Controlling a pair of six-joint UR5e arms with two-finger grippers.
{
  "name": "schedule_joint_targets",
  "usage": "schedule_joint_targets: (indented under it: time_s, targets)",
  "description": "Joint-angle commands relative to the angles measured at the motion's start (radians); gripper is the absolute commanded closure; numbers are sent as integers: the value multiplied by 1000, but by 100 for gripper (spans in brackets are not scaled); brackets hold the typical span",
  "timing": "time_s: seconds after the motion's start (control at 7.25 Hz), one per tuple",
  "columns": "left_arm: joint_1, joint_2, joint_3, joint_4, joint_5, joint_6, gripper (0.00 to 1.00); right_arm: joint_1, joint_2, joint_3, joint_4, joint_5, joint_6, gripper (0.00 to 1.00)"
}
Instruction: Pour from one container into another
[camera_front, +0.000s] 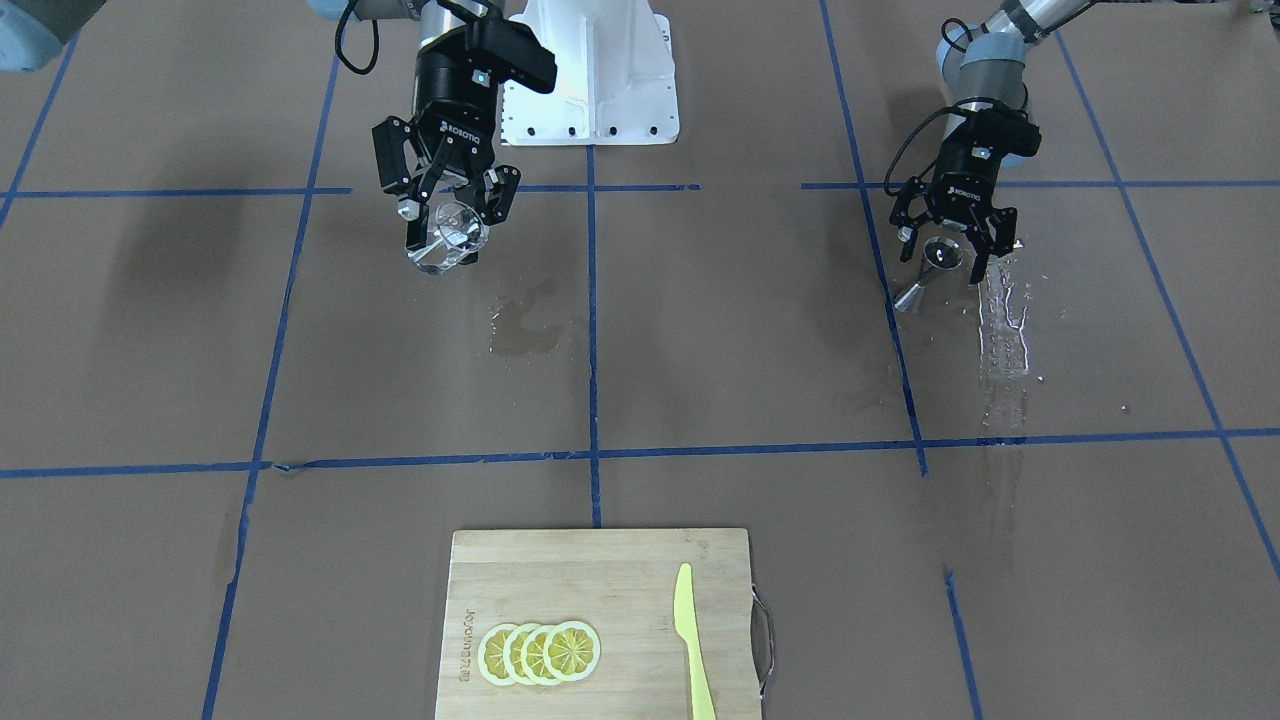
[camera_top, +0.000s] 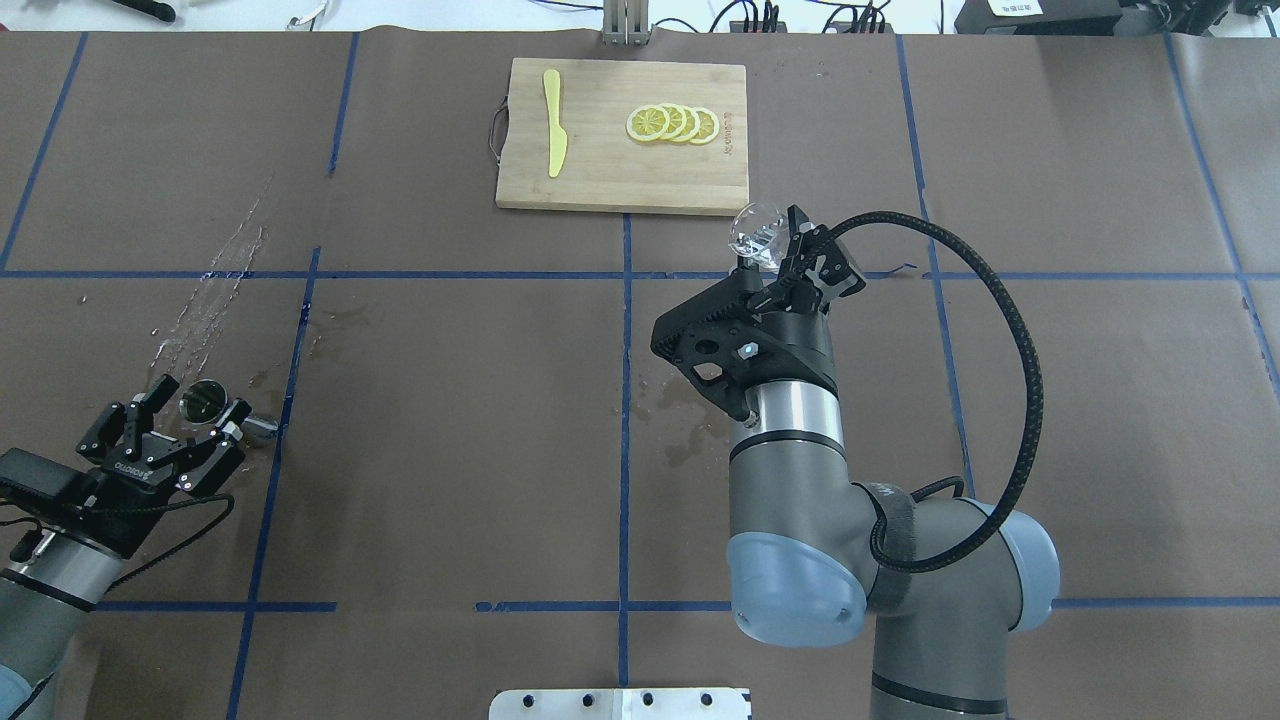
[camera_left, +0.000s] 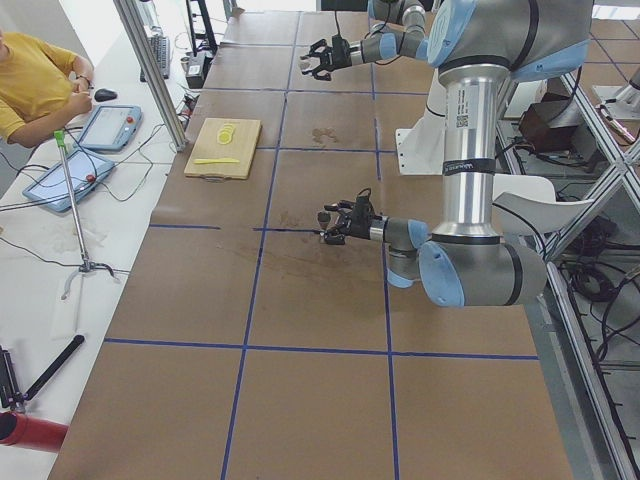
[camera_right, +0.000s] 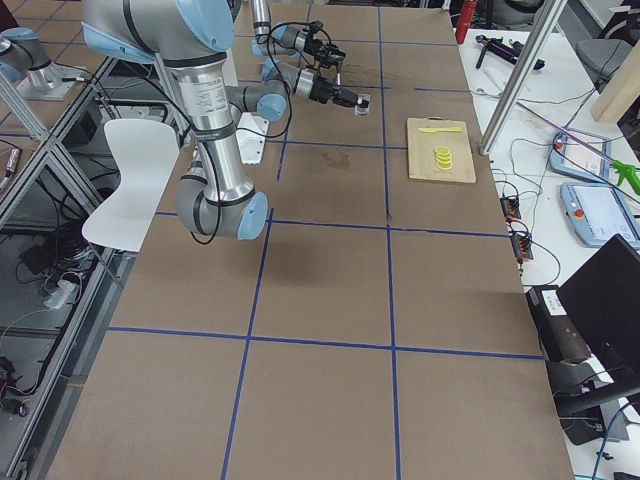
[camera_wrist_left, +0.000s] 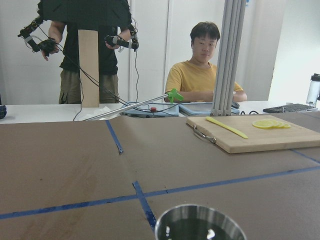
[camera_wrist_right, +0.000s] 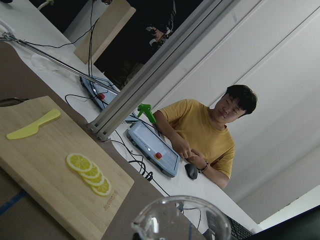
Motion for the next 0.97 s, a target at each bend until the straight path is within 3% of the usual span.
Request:
schedule_joint_targets:
  time_s: [0.0,0.28,0.41,0.55,0.83]
  targets:
    - [-1,12,-32,-44,14,7,0,0,-1,-2,0,1,1,100]
    - [-2,20,-63,-53,-4,93,0,0,-1,-2,0,1,0,100]
    - [-8,26,-125,-65,-70,191,1,0,-1,-2,0,1,1,100]
    - [-37,70,-129,-62,-183,192,2,0,-1,-2,0,1,0,100]
    - [-224,123,-127,-55,-440,194,2,0,0,-2,0,1,0,100]
